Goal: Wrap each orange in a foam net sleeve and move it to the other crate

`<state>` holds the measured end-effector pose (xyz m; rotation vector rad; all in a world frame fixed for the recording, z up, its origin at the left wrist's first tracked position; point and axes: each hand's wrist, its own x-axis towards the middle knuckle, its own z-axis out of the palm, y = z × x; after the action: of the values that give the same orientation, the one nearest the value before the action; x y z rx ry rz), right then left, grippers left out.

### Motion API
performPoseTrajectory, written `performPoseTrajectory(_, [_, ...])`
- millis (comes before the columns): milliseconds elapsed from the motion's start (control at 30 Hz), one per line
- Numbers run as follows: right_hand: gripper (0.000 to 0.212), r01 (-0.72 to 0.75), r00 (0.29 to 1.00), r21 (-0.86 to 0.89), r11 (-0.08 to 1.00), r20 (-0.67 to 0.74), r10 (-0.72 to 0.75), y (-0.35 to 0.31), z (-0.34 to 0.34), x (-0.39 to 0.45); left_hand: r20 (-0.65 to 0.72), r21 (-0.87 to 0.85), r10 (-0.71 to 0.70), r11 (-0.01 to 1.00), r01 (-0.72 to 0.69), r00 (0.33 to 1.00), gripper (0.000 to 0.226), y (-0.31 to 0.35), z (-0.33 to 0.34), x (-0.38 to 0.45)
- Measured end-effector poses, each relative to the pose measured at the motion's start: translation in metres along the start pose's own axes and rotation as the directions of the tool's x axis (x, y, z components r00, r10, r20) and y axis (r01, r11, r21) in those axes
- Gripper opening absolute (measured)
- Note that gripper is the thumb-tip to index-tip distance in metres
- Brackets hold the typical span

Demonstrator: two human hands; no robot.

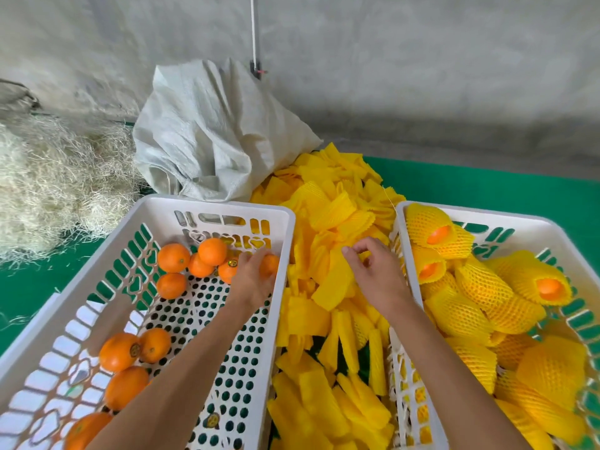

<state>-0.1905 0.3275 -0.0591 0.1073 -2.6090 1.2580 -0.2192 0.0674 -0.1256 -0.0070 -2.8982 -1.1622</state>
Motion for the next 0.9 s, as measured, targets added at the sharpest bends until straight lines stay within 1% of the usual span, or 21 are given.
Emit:
performPoseTrajectory(33, [0.029, -0.056, 0.998, 0.053, 0.997, 0.014, 0.055, -0.001, -0.001, 0.000, -0.073, -0.118, -0.038, 0.993, 0.030, 0.997, 0.056, 0.001, -0.006, -0.001])
performPoseTrajectory(67, [0.032, -0.107, 0.994, 0.097, 0.990, 0.041, 0.103, -0.002, -0.001, 0.000, -0.135, -0.207, -0.057, 0.978, 0.029, 0.989, 0.054, 0.005, -0.014, -0.004])
performPoseTrajectory(100, [0.035, -0.143, 0.988, 0.121, 0.982, 0.070, 0.135, -0.003, -0.001, 0.000, -0.190, -0.299, -0.080, 0.954, 0.019, 0.979, 0.054, 0.011, -0.021, -0.006])
performPoseTrajectory(133, [0.037, -0.157, 0.985, 0.124, 0.980, 0.090, 0.147, -0.004, 0.000, -0.001, -0.216, -0.408, -0.098, 0.913, 0.001, 0.971, 0.054, 0.022, -0.029, -0.009])
performPoseTrajectory(200, [0.037, -0.134, 0.988, 0.118, 0.984, 0.093, 0.123, -0.008, 0.000, -0.005, -0.232, -0.577, -0.115, 0.816, -0.041, 0.966, 0.058, 0.048, -0.044, -0.018])
performPoseTrajectory(267, [0.032, -0.086, 0.996, 0.189, 0.978, 0.029, 0.082, -0.013, -0.001, -0.007, -0.264, -0.640, -0.079, 0.760, -0.113, 0.961, 0.061, 0.078, -0.059, -0.029])
performPoseTrajectory(300, [0.029, -0.053, 0.998, 0.247, 0.968, -0.022, 0.060, -0.014, -0.002, -0.008, -0.263, -0.680, -0.043, 0.717, -0.153, 0.964, 0.061, 0.096, -0.064, -0.036])
performPoseTrajectory(333, [0.027, -0.019, 0.996, 0.288, 0.957, -0.074, 0.042, -0.016, -0.004, -0.007, -0.252, -0.731, 0.013, 0.652, -0.199, 0.968, 0.060, 0.110, -0.064, -0.041])
performPoseTrajectory(400, [0.027, 0.044, 0.986, 0.295, 0.954, -0.164, 0.006, -0.019, -0.006, -0.007, -0.193, -0.820, 0.124, 0.524, -0.229, 0.973, 0.055, 0.135, -0.054, -0.053])
performPoseTrajectory(467, [0.028, 0.086, 0.975, 0.271, 0.959, -0.221, -0.025, -0.020, -0.006, -0.008, -0.099, -0.881, 0.165, 0.444, -0.164, 0.981, 0.052, 0.149, -0.035, -0.060])
performPoseTrajectory(500, [0.028, 0.092, 0.971, 0.273, 0.958, -0.238, -0.025, -0.020, -0.006, -0.008, -0.055, -0.899, 0.146, 0.422, -0.112, 0.988, 0.049, 0.152, -0.026, -0.062])
performPoseTrajectory(567, [0.028, 0.083, 0.962, 0.303, 0.949, -0.271, 0.002, -0.020, -0.008, -0.008, -0.012, -0.914, 0.072, 0.404, -0.040, 0.997, 0.042, 0.151, -0.014, -0.062])
performPoseTrajectory(600, [0.027, 0.076, 0.957, 0.317, 0.945, -0.289, 0.020, -0.020, -0.010, -0.008, -0.001, -0.911, 0.035, 0.412, -0.015, 0.999, 0.040, 0.148, -0.009, -0.061])
performPoseTrajectory(633, [0.028, 0.077, 0.951, 0.334, 0.939, -0.307, 0.032, -0.021, -0.011, -0.007, 0.002, -0.907, 0.007, 0.422, -0.001, 1.000, 0.038, 0.146, -0.007, -0.060])
performPoseTrajectory(700, [0.028, 0.100, 0.942, 0.359, 0.928, -0.335, 0.028, -0.023, -0.014, -0.007, -0.023, -0.893, -0.001, 0.450, -0.020, 1.000, 0.036, 0.143, -0.004, -0.059])
performPoseTrajectory(767, [0.027, 0.141, 0.944, 0.304, 0.942, -0.329, -0.035, -0.025, -0.015, -0.009, -0.060, -0.865, 0.003, 0.498, -0.054, 0.998, 0.037, 0.144, -0.002, -0.059])
performPoseTrajectory(800, [0.027, 0.177, 0.945, 0.248, 0.953, -0.313, -0.094, -0.026, -0.014, -0.010, -0.073, -0.849, 0.000, 0.524, -0.062, 0.997, 0.038, 0.145, -0.001, -0.058])
performPoseTrajectory(900, [0.026, 0.307, 0.926, 0.009, 0.952, -0.233, -0.297, -0.028, -0.011, -0.012, -0.099, -0.813, -0.022, 0.578, -0.068, 0.995, 0.049, 0.148, 0.002, -0.059])
